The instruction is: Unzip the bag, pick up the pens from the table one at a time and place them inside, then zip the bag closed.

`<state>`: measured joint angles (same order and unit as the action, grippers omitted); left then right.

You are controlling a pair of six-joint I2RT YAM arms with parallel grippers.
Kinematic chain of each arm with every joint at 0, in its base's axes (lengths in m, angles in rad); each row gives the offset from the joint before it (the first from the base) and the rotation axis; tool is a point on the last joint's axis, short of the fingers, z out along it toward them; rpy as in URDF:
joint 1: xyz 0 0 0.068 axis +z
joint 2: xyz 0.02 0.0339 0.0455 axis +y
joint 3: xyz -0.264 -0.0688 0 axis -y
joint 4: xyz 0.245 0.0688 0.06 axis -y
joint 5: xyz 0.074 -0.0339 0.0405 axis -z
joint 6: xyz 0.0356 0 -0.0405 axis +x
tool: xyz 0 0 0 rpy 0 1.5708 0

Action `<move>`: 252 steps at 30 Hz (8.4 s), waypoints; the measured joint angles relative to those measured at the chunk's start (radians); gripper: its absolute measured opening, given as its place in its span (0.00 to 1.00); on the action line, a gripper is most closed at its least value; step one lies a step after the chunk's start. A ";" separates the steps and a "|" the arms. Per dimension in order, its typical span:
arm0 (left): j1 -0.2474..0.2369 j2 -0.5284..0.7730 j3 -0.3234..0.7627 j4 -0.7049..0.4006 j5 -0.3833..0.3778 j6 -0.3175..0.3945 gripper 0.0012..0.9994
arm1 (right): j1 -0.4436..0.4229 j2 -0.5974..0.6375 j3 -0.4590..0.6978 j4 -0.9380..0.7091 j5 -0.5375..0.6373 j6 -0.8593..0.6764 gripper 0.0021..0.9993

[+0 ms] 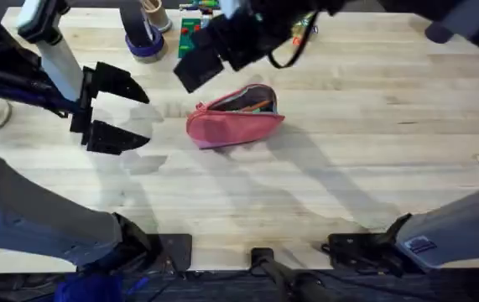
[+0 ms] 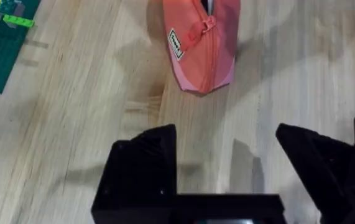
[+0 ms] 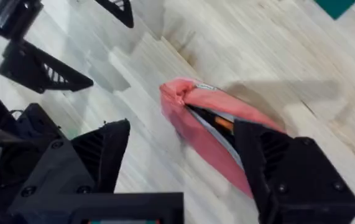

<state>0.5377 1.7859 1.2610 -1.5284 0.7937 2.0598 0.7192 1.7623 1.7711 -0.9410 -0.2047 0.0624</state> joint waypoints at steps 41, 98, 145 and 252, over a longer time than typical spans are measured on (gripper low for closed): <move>0.000 0.000 0.000 0.000 0.000 0.000 0.99 | 0.046 0.393 0.076 0.091 -0.034 0.073 0.51; 0.000 0.000 0.000 -0.013 0.026 0.000 0.99 | 0.045 0.181 0.100 -0.038 0.021 -0.144 1.00; 0.000 0.000 0.000 -0.012 0.026 0.000 1.00 | 0.097 0.275 0.100 -0.071 0.025 -0.436 1.00; -0.264 0.300 -0.032 0.137 0.340 -0.136 0.99 | 0.101 0.227 0.100 -0.038 0.071 -0.433 0.03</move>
<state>0.2733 2.0861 1.2285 -1.3918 1.1340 1.9240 0.8200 1.9888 1.8709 -0.9790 -0.1337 -0.3710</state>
